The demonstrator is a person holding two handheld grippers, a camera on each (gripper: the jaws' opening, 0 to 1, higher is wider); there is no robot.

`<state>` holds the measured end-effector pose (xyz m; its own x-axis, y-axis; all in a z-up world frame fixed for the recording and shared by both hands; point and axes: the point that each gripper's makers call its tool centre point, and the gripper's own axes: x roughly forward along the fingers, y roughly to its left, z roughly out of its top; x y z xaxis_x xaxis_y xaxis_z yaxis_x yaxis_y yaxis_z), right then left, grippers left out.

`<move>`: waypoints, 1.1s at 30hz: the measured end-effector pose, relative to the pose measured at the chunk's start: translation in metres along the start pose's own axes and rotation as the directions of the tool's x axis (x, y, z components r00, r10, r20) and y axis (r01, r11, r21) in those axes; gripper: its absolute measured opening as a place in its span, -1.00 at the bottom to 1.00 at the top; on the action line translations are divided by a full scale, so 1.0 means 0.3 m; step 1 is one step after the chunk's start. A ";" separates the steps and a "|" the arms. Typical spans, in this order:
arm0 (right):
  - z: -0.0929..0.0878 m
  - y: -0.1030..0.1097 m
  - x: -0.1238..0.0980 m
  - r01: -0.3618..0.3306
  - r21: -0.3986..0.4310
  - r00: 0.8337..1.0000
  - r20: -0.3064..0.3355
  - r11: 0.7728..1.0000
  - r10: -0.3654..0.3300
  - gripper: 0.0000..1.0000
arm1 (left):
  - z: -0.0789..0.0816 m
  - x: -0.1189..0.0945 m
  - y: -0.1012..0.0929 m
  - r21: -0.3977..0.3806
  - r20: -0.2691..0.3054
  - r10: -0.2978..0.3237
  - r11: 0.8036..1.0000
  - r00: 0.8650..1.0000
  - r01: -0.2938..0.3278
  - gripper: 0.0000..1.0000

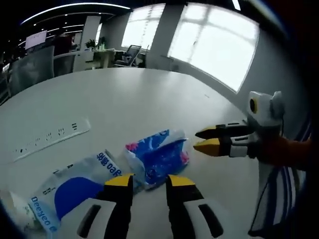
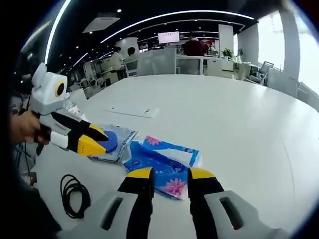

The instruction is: Arrange the tabletop items into an orderly group along one side of the table until the central work area is clear of visible clutter.

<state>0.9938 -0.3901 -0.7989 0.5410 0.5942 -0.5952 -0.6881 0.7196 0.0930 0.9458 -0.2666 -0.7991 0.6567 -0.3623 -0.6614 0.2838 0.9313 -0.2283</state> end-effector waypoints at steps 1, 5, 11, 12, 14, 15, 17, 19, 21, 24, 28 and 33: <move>0.000 0.015 0.000 -0.007 0.001 1.000 0.003 1.000 0.007 -0.52 | -0.006 -0.017 0.009 -0.005 0.004 0.008 1.000 1.000 -0.008 -0.49; -0.005 0.063 0.011 -0.030 -0.006 1.000 0.003 1.000 0.030 -0.49 | -0.029 -0.079 0.049 -0.023 0.020 0.046 0.999 0.999 -0.045 -0.46; -0.005 0.132 0.024 -0.063 -0.028 0.998 -0.001 0.998 0.063 -0.47 | -0.075 -0.161 0.113 -0.052 0.033 0.101 0.994 0.994 -0.099 -0.45; -0.002 0.148 0.028 -0.071 -0.035 0.998 -0.003 0.997 0.070 -0.47 | -0.083 -0.173 0.125 -0.060 0.034 0.111 0.992 0.993 -0.109 -0.45; 0.006 0.158 0.038 -0.079 -0.038 0.997 0.000 0.996 0.079 -0.47 | -0.104 -0.198 0.144 -0.072 0.032 0.125 0.990 0.992 -0.123 -0.45; 0.009 0.174 0.039 -0.085 -0.039 0.996 0.001 0.996 0.085 -0.47 | -0.115 -0.211 0.157 -0.077 0.031 0.136 0.988 0.990 -0.133 -0.45; 0.015 0.193 0.045 -0.093 -0.042 0.996 0.002 0.995 0.094 -0.47 | -0.129 -0.228 0.177 -0.090 0.034 0.151 0.985 0.988 -0.148 -0.45; 0.024 0.218 0.055 -0.103 -0.047 0.995 0.004 0.994 0.104 -0.47 | -0.148 -0.256 0.195 -0.103 0.033 0.167 0.981 0.985 -0.163 -0.45; 0.030 0.233 0.062 -0.111 -0.048 0.994 0.005 0.993 0.111 -0.47 | -0.161 -0.271 0.207 -0.108 0.031 0.176 0.979 0.984 -0.172 -0.45; 0.040 0.254 0.084 -0.125 -0.056 0.992 0.004 0.991 0.125 -0.47 | -0.180 -0.294 0.232 -0.125 0.033 0.194 0.974 0.980 -0.189 -0.44; 0.043 0.288 0.096 -0.141 -0.061 0.990 -0.001 0.988 0.141 -0.46 | -0.201 -0.325 0.278 -0.141 0.044 0.234 0.964 0.971 -0.226 -0.44; 0.051 0.304 0.122 -0.150 -0.065 0.989 -0.010 0.987 0.149 -0.46 | -0.233 -0.349 0.323 -0.173 0.036 0.262 0.952 0.964 -0.252 -0.46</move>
<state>0.9582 -0.2972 -0.8001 0.4274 0.6916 -0.5823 -0.7912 0.5977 0.1292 0.8558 -0.1358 -0.8020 0.7330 -0.1066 -0.6718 -0.0166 0.9846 -0.1742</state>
